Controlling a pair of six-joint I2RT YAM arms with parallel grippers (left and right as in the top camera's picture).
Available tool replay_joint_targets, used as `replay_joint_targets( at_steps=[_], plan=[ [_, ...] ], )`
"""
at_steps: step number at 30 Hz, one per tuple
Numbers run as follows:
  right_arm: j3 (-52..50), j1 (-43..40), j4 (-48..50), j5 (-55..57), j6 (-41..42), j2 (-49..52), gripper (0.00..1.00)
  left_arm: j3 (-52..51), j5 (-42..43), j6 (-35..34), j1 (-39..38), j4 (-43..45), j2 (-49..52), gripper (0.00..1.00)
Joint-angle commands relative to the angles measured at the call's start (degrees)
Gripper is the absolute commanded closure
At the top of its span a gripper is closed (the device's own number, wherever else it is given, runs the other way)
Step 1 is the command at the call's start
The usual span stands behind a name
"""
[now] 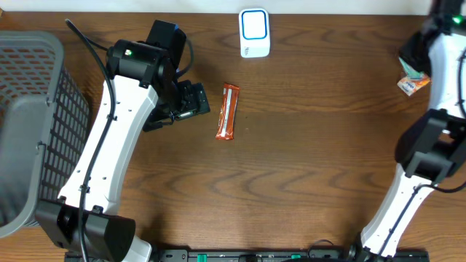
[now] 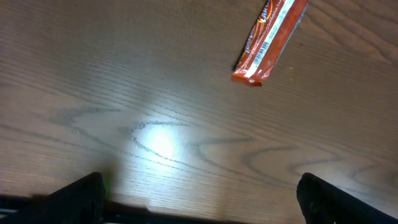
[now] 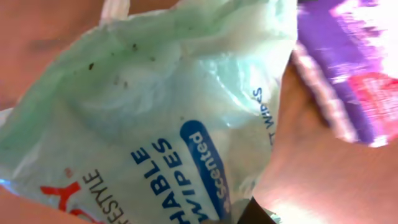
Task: Scan the item barcode
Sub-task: 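Carry the green wipes pack right and set it beside the others, then reach the right gripper to the orange bar and grasp it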
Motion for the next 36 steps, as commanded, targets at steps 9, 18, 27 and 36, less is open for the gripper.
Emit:
replay_joint_targets(
  at_steps=[9,18,27,36],
  plan=[
    [-4.6,-4.0,0.0,-10.3,-8.3,-2.3,0.32,0.2,-0.4,0.1,0.2,-0.3,0.3,0.02],
    [-1.9,1.0,-4.2,-29.4,-9.7,-11.9,0.27,0.2,-0.3,0.1,0.2,-0.3,0.3,0.02],
    [-2.3,12.3,-12.1,-42.6,-12.6,-14.1,0.15,0.2,-0.3,0.1,0.2,-0.3,0.3,0.02],
    [-6.7,28.8,-12.5,-35.6,-12.6,-12.1,0.16,0.2,-0.3,0.1,0.2,-0.3,0.3,0.02]
  ],
)
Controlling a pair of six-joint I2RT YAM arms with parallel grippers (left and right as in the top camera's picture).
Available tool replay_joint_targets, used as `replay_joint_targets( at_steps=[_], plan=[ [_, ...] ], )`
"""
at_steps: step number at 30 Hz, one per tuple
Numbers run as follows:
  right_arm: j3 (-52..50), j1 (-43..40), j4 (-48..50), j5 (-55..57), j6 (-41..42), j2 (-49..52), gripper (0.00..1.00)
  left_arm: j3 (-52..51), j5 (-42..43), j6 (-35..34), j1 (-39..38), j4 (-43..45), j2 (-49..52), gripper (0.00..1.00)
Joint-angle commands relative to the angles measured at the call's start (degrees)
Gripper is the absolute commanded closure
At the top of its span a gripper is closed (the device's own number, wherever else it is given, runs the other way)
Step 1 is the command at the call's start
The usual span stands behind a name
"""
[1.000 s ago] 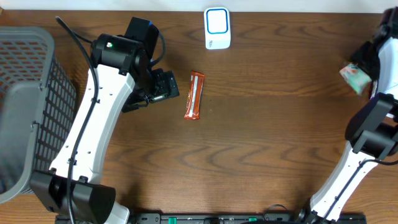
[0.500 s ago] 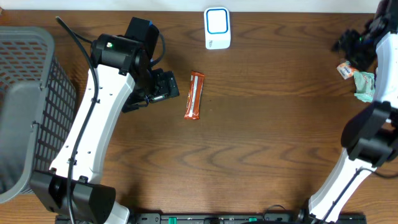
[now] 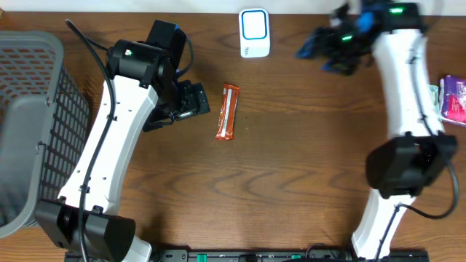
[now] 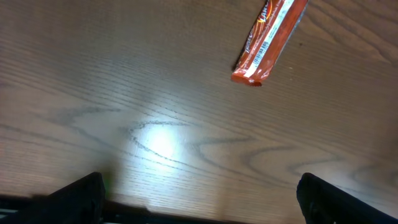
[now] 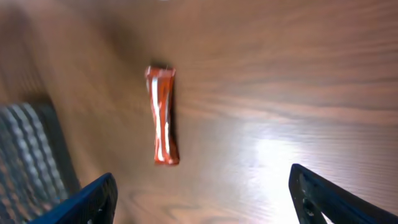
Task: Scan the item barcode
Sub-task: 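Reach the right gripper to the orange bar and grasp it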
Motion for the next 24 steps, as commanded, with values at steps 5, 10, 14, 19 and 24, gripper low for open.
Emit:
replay_joint_targets(
  at_steps=[5,10,14,19,24],
  plan=[
    [-2.6,10.4,0.8,7.1,0.1,0.5,0.18,0.2,-0.3,0.1,0.2,-0.3,0.3,0.02],
    [-2.9,13.7,2.8,9.7,4.7,0.5,0.16,0.2,-0.3,0.1,0.2,-0.3,0.3,0.02],
    [-3.6,16.4,3.5,17.4,9.0,0.5,0.01,0.2,-0.3,0.1,0.2,-0.3,0.3,0.02],
    [-6.0,18.0,4.0,17.4,9.0,0.5,0.01,0.2,-0.3,0.1,0.2,-0.3,0.3,0.02],
    [-12.4,18.4,10.4,11.6,9.0,0.5,0.13,0.2,-0.3,0.1,0.2,-0.3,0.3,0.02]
  ],
)
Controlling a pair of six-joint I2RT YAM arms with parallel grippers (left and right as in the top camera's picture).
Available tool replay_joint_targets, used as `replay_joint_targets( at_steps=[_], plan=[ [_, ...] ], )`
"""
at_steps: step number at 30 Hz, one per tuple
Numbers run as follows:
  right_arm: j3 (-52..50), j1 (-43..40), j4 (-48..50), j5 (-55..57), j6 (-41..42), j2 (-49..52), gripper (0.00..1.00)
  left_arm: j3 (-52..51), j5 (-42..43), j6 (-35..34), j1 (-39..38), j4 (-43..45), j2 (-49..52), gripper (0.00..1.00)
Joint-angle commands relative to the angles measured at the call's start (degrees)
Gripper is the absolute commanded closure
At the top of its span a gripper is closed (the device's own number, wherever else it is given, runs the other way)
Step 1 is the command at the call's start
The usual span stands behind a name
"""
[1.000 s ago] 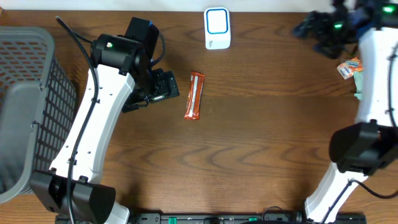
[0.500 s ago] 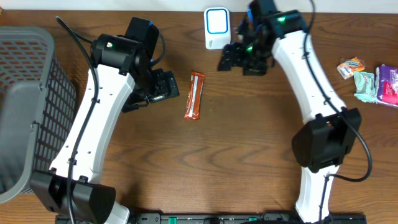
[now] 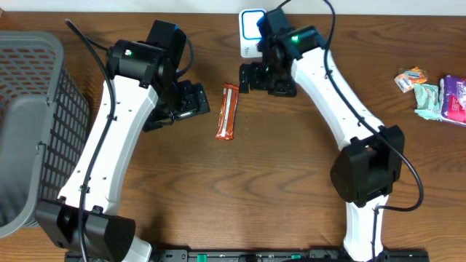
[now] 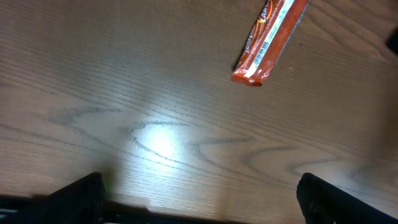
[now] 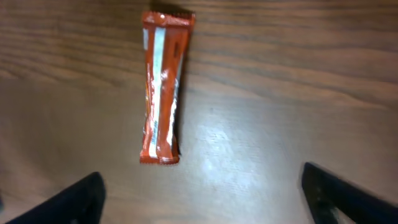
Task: Scan the item barcode
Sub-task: 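Reach the right gripper to the orange bar and grasp it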
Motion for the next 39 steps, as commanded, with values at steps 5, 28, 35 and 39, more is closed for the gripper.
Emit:
replay_joint_targets(
  at_steps=[5,28,35,39],
  plan=[
    [-11.7,0.2,9.8,-7.5,0.7,-0.3,0.30,0.2,-0.4,0.1,0.2,-0.3,0.3,0.02],
    [-38.3,3.8,49.2,-11.0,13.0,-0.3,0.42,0.2,-0.3,0.1,0.2,-0.3,0.3,0.02],
    [-39.5,5.8,55.5,-7.8,13.0,0.3,0.48,0.2,-0.4,0.1,0.2,-0.3,0.3,0.02],
    [-39.5,6.0,55.6,-6.8,13.0,1.6,0.66,0.2,-0.4,0.1,0.2,-0.3,0.3,0.02]
  ],
)
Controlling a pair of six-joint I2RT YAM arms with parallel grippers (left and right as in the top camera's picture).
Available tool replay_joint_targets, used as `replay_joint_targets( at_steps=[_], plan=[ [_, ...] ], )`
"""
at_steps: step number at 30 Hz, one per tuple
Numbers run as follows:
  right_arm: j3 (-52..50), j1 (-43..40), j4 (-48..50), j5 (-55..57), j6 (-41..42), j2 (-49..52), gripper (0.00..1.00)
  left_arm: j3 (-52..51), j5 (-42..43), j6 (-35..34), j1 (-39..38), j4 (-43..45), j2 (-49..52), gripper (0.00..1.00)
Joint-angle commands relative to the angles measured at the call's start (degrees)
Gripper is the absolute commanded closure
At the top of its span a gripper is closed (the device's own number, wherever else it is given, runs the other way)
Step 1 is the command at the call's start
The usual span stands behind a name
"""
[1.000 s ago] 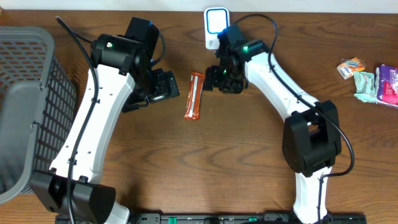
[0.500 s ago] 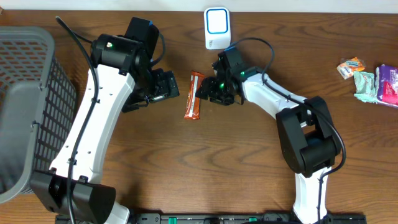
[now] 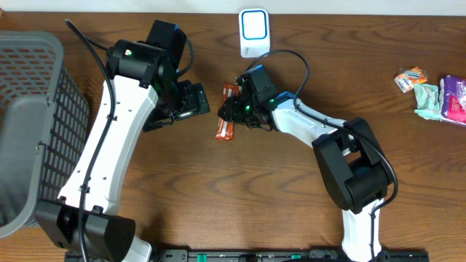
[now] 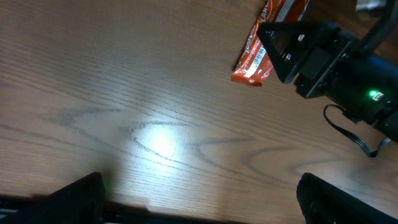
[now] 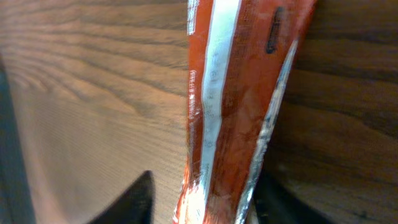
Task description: Scan the item barcode
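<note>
An orange snack bar (image 3: 225, 129) lies on the wooden table, its barcode strip showing in the left wrist view (image 4: 254, 59). My right gripper (image 3: 234, 109) is down at the bar's middle, open, one finger on each side. In its wrist view the bar (image 5: 236, 112) fills the gap: the right finger (image 5: 280, 199) touches the wrapper's edge, while the left finger (image 5: 134, 199) stands a little off it. My left gripper (image 3: 200, 102) hovers just left of the bar, open and holding nothing (image 4: 199, 199). A white scanner (image 3: 254, 32) with a blue ring stands at the back.
A grey mesh basket (image 3: 29, 124) fills the left edge. Several small packets (image 3: 429, 86) lie at the far right. The right arm's black body and cable (image 4: 348, 87) show beside the bar in the left wrist view.
My right gripper was higher, beside the scanner and just right of the bar's top. Now it is low over the bar's middle with its fingers astride it. The left arm has not moved.
My right gripper was first at the far right, close over a wipes packet. Then it was over the table right of the scanner, then beside the scanner above the bar, and now down around the bar. The bar and left arm stayed put.
</note>
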Motion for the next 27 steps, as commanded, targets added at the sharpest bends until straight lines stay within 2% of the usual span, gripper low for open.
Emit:
replay_joint_targets(
  at_steps=[1,2,3,8,10,14,18,21,27],
  plan=[
    [-1.4,0.2,-0.8,3.1,0.4,2.6,0.77,0.2,-0.3,0.1,0.2,-0.3,0.3,0.02],
    [-1.4,0.1,-1.2,3.2,0.1,2.6,0.96,0.2,-0.3,0.1,0.2,-0.3,0.3,0.02],
    [-1.4,0.0,-1.3,3.2,-0.4,2.6,0.99,0.2,-0.4,0.1,0.2,-0.3,0.3,0.02],
    [-1.3,-1.1,-2.0,3.2,-7.7,0.8,0.98,0.2,-0.3,0.1,0.2,-0.3,0.3,0.02],
    [-1.3,-1.9,-3.3,3.2,-12.8,-1.2,0.98,0.2,-0.3,0.1,0.2,-0.3,0.3,0.02],
    [-1.3,-4.5,-8.8,4.5,-31.3,-9.1,0.99,0.2,-0.4,0.1,0.2,-0.3,0.3,0.02],
    [-1.3,-5.5,-14.3,11.9,-38.3,-15.3,0.99,0.2,-0.3,0.1,0.2,-0.3,0.3,0.02],
    [-1.3,-5.4,-16.9,18.6,-40.1,-17.9,0.99,0.2,-0.4,0.1,0.2,-0.3,0.3,0.02],
    [-1.3,-5.4,-23.3,39.3,-34.5,-19.7,0.99,0.2,-0.3,0.1,0.2,-0.3,0.3,0.02]
  ],
)
